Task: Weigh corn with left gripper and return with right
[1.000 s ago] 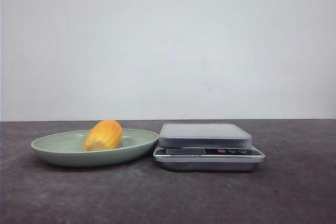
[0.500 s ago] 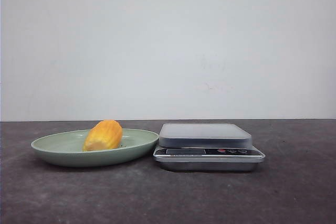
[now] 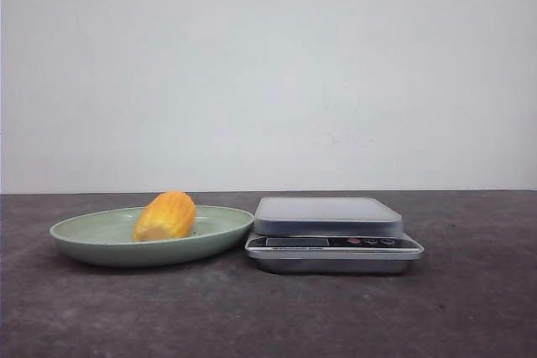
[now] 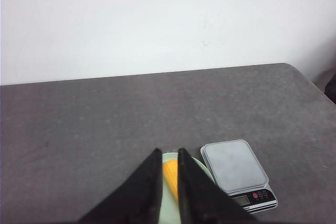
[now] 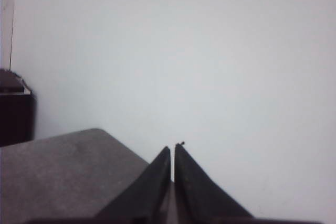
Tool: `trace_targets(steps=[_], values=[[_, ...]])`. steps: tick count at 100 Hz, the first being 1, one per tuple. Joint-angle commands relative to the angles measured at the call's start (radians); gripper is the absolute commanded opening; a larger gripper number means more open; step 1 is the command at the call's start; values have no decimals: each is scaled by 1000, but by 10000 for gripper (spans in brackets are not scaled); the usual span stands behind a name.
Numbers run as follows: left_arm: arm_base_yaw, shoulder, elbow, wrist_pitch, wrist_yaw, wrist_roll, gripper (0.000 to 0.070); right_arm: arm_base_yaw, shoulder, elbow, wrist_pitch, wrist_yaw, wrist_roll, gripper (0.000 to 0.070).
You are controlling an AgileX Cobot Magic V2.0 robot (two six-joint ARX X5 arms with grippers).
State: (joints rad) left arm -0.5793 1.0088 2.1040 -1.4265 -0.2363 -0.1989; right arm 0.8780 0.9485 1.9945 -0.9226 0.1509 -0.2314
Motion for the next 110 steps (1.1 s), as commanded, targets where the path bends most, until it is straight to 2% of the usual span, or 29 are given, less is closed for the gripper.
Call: trace_targets(steps=[1,27,32,41,46,57,65,74,82,93,100,110], values=[[-5,8,23,-32,0,-4,11,10,14,23,10,1,-5,7],[-5,8,23,-32,0,-4,11,-7,11,22,6,13,-2,8],[-5,8,23,-32,0,-4,11,-26,11,22,-23,41,21,12],[-5,8,23,-32,0,-4,11,-70,0,19,-71,46,21,12],[-5,8,23,-32,0,-4,11,-101,-10,4,-117,83,18,12],[-5,8,23,-32,0,-4,11,-180,-55,-128,-185,235,47,12],[-5,8,23,-32,0,-4,11,-238,-117,-307,-104,323,89,11],[-5,8,23,-32,0,-4,11,-315,-209,-573,117,365,93,11],[-5,8,23,-32,0,-4,11,-402,-301,-846,385,309,93,11],[-5,8,23,-32,0,-4,11,-518,-421,-1207,689,109,133,11],[-5,8,23,-32,0,-4,11,-570,-492,-1401,765,5,214,11],[-5,8,23,-32,0,-4,11,-609,-594,-1615,766,-95,336,11]])
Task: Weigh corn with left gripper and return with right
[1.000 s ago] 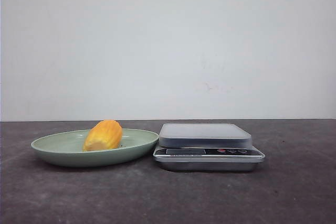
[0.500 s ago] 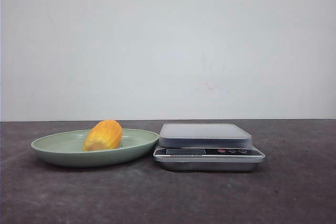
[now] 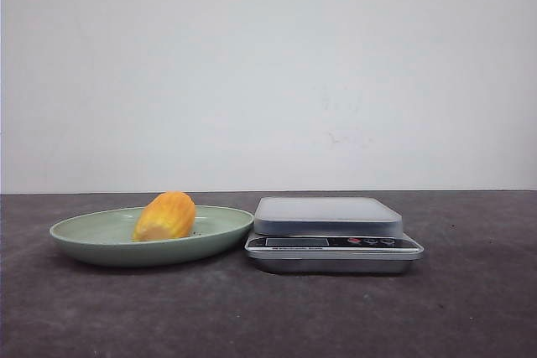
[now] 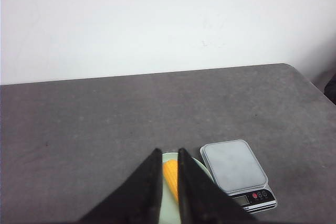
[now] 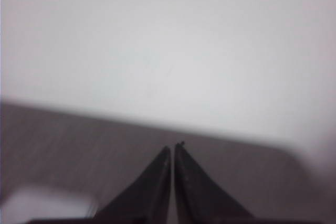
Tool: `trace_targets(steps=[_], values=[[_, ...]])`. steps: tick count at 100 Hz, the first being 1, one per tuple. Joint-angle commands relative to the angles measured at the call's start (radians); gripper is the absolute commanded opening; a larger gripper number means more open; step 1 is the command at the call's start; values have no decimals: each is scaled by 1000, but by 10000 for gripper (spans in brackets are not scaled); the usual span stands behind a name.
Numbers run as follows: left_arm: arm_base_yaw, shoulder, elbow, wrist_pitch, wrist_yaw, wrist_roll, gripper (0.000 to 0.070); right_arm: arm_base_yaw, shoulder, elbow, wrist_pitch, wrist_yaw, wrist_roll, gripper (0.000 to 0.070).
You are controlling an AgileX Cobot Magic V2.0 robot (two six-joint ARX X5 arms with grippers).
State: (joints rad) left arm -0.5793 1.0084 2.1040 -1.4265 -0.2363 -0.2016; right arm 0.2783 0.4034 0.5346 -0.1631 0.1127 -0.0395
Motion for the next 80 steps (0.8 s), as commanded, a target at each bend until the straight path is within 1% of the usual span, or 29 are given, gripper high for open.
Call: trace_targets(steps=[1,9,17,27,45,63,74,80], values=[[-5,8,23,-32,0,-2,11,-11,-59,-173,6,-62,154,11],[-5,8,23,-32,0,-2,11,-32,-145,-296,6,-68,197,11],[-5,8,23,-32,0,-2,11,-68,-224,-380,6,-68,197,11],[-5,8,23,-32,1,-2,11,-127,-286,-442,5,-68,196,11],[-5,8,23,-32,0,-2,11,-218,-328,-486,-3,-72,196,11],[-5,8,23,-32,0,-2,11,-253,-384,-521,-16,-72,188,11],[-5,8,23,-32,0,-2,11,-262,-400,-521,-9,-60,134,11],[-5,8,23,-32,1,-2,11,-266,-400,-521,-11,-66,129,11]])
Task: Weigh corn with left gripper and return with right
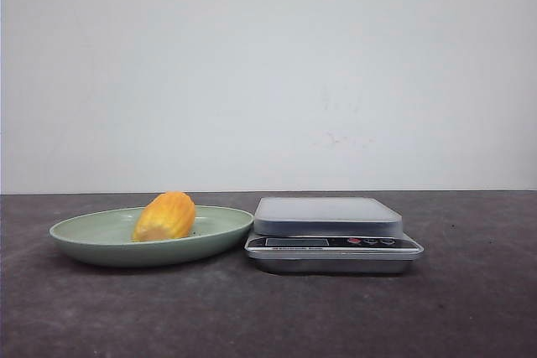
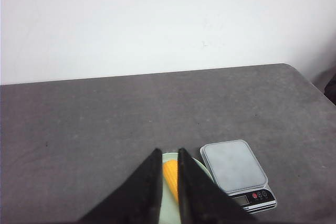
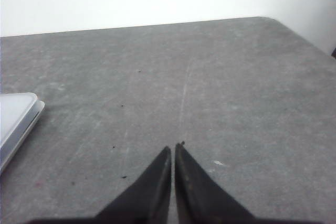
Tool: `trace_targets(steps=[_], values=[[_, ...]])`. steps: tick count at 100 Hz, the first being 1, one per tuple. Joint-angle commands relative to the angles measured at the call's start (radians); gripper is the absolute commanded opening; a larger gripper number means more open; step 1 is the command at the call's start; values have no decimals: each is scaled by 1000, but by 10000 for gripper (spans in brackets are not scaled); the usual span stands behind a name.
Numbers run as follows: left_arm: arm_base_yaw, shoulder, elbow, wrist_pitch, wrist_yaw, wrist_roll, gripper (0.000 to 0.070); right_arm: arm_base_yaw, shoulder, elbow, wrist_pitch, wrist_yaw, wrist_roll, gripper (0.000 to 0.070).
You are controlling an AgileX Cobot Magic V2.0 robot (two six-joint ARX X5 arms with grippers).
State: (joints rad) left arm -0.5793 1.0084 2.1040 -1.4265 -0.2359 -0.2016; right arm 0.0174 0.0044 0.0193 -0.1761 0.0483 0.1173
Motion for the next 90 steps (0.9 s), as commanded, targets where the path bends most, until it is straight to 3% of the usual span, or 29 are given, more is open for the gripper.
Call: trace_targets(steps=[1,17,31,90], values=[[-5,8,23,-32,0,-2,11,-5,-1,-6,2,-3,-28,11],[-5,8,23,-32,0,-2,11,-7,-1,-6,2,-10,-28,11],[-5,8,23,-32,0,-2,11,-6,-1,-6,-3,-82,-56,11],[-5,8,23,-32,0,-2,11,-40,-1,-6,19,-74,-53,11]])
